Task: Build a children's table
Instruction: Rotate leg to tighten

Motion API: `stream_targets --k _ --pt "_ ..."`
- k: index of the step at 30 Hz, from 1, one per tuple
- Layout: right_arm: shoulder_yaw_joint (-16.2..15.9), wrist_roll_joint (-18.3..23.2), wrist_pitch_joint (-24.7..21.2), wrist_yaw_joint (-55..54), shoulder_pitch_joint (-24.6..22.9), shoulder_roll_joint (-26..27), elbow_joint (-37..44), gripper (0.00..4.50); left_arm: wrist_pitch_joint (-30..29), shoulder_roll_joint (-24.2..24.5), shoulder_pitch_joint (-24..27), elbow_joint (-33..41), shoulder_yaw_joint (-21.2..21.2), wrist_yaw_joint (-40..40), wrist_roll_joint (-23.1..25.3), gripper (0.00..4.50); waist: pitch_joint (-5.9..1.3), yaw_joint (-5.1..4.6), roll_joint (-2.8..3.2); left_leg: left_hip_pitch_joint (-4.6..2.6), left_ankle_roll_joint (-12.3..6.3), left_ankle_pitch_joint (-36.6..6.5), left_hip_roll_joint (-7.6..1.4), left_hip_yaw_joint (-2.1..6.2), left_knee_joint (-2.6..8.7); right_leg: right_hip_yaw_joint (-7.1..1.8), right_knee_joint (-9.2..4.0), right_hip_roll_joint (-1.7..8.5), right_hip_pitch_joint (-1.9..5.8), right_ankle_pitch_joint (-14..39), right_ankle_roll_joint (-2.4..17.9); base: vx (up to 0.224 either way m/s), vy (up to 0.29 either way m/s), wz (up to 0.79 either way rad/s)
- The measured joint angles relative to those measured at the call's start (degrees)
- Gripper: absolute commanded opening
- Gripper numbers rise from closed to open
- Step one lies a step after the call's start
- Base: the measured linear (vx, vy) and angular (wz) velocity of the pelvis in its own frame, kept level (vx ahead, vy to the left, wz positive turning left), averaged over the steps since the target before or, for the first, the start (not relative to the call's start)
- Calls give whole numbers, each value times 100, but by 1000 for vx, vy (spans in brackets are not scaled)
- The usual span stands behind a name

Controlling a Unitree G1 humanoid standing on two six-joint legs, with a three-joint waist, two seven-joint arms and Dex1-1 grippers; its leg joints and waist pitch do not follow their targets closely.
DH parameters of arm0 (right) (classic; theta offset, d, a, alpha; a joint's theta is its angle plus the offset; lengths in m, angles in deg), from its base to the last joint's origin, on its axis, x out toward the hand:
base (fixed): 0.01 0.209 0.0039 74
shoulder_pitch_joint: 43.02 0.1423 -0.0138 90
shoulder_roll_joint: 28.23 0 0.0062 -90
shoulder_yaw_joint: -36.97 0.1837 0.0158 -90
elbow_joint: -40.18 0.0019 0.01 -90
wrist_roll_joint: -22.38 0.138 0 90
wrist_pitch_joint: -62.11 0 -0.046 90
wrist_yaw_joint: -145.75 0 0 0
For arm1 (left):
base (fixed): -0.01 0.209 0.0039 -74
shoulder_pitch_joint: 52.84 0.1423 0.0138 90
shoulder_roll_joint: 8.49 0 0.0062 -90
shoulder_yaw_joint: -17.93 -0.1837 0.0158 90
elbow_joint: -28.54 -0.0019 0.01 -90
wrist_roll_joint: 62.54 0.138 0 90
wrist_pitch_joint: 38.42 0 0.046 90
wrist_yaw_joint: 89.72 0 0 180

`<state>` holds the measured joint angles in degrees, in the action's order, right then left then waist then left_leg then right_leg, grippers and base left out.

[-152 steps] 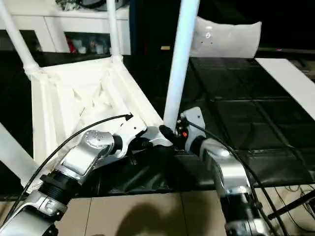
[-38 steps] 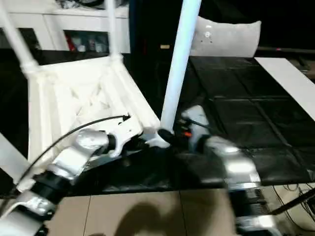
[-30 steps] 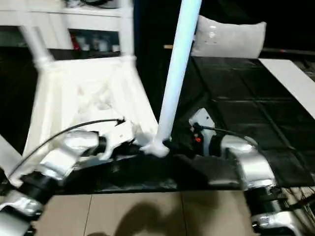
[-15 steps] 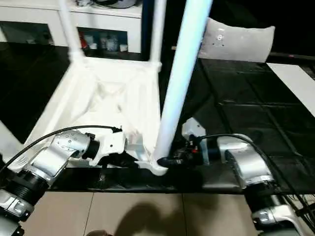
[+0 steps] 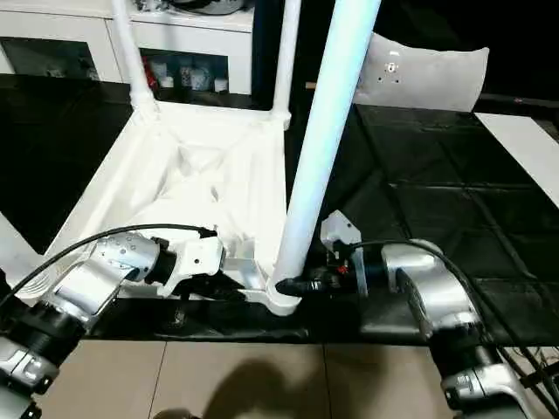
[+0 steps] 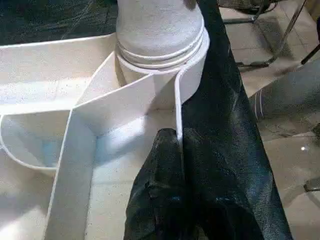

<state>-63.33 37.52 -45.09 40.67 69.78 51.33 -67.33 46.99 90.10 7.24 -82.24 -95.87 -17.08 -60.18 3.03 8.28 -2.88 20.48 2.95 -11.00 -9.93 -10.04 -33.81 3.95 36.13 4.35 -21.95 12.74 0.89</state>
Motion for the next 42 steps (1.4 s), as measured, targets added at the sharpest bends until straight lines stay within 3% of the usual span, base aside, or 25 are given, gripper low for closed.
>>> stream_targets --k 4,6,9,10,11,12,15,18,26,28,30,36,42 --pt "176 -156 -509 -1009 -71 366 306 197 -697 -160 16 67 194 -463 49 0 0 -64 0 -36 41 2 -2 -1 2 -4 10 -2 16 -16 12 0 0 0" --pt "520 -423 -1019 -2406 1 1072 344 197 -1372 -545 -12 40 470 -1256 248 0 1 -241 -5 -46 60 18 -6 0 3 -3 11 -5 15 -10 -4 -52 -6 -7" --pt "757 -568 -1338 -3454 106 1414 365 197 -1899 -1036 -79 40 529 -1987 317 0 0 -364 -7 -37 62 18 -5 -1 5 0 -14 -1 14 -8 -8 -19 2 -5" --pt "813 -644 -1341 -3721 124 1509 364 197 -2047 -1197 -107 34 538 -2233 372 0 -3 -366 -2 -47 62 18 -3 -1 5 -2 -15 -1 10 -9 -9 0 0 0" --pt "831 -684 -1323 -3910 137 1572 364 250 -2145 -1292 -123 31 560 -2398 380 0 -5 -363 7 -47 62 19 -3 -1 8 -3 -15 -1 4 -13 -12 0 0 0" --pt "842 -737 -1254 -4117 133 1658 359 264 -2206 -1370 -131 27 592 -2544 399 0 -6 -347 11 -45 61 19 -2 -1 16 -3 -14 -1 3 -26 -21 0 0 0" --pt "864 -759 -1134 -4348 126 1770 359 269 -2245 -1478 -174 -3 601 -2728 408 0 -4 -316 22 -41 62 18 -3 -1 38 -1 -14 -4 -5 -45 -5 0 0 0" --pt "924 -763 -1149 -4441 105 1836 424 309 -2281 -1531 -190 6 605 -2785 412 0 -6 -308 33 -38 58 16 0 -1 60 1 -22 -4 -12 -42 -2 0 0 0" --pt "856 -590 -974 -3860 -51 1433 583 362 -1953 -1301 -185 48 450 -2494 415 0 5 -292 49 -31 54 14 0 -2 68 5 -39 -5 -14 -42 -2 0 0 0" --pt "784 -538 -777 -3377 -68 1112 556 398 -1696 -1088 -149 46 416 -2234 394 0 10 -292 56 -29 54 14 -1 -2 67 5 -40 -5 -15 -42 -2 0 0 0" --pt "775 -472 -623 -2885 -70 753 550 405 -1429 -904 -101 46 393 -1961 353 0 11 -284 53 -28 53 13 -1 -2 66 5 -40 -5 -15 -42 -2 0 0 0" --pt "531 -346 -265 -1599 -72 88 543 405 -704 -429 3 47 267 -1157 175 0 12 -177 50 -28 51 13 -2 -2 61 7 -37 -4 -13 -42 -1 0 0 0" --pt "204 -212 125 -557 -72 -154 488 388 -157 -132 3 -34 137 -573 124 0 13 -118 37 -17 41 7 -2 -2 37 8 -35 0 -11 -43 1 0 0 0"
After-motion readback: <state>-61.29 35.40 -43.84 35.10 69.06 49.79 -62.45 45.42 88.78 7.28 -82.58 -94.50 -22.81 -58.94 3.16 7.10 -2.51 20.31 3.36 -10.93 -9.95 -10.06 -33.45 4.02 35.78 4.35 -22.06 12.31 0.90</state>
